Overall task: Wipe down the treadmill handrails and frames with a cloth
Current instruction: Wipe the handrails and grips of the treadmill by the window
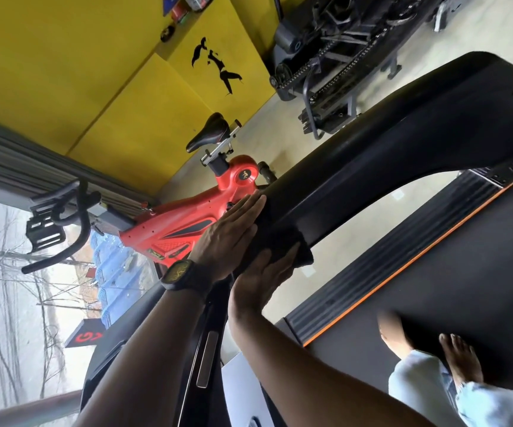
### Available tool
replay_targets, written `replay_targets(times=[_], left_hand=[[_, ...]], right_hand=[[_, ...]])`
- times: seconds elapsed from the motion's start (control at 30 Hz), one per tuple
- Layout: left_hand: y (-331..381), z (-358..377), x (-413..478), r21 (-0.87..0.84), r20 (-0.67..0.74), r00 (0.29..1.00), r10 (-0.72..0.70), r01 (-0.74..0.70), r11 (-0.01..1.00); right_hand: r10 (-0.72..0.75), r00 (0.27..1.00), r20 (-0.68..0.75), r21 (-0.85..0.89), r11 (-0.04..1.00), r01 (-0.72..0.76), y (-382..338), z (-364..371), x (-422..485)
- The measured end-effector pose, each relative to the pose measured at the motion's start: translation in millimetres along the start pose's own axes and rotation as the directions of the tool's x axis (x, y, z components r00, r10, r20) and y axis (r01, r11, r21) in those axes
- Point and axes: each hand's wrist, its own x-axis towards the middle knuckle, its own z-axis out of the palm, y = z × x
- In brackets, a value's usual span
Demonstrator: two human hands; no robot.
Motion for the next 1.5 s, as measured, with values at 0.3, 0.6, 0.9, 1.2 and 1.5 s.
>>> replay_targets(times=[0.3, 0.6, 0.9, 1.2, 1.5], left_hand=[[-6, 1, -7, 0.004, -0.004, 1.000, -0.005, 0.005, 1.000], [-15, 3, -25, 0.031, -0.032, 0.997, -0.075, 0.076, 0.997], [-3, 5, -41, -0.038, -0.054, 0.987, -0.153, 0.151, 0.988], [44, 4, -45, -0.208, -0.203, 0.910, -0.362, 0.321, 0.924], [124, -3, -8, -0.397, -0.290, 0.871, -0.397, 0.268, 0.878]], right_hand=[[-0.052, 0.997, 0.054, -0.025, 0.998, 0.053, 13, -5, -5], [0.061, 0.998, 0.014, -0.004, 0.998, -0.061, 8, 2, -3], [0.025, 0.995, 0.095, -0.057, 0.998, -0.020, 11, -2, -11], [-0.143, 0.927, 0.346, 0.022, 0.989, 0.144, -33, -55, 2], [-0.358, 0.850, 0.386, 0.076, 0.931, 0.357, -96, -100, 47]])
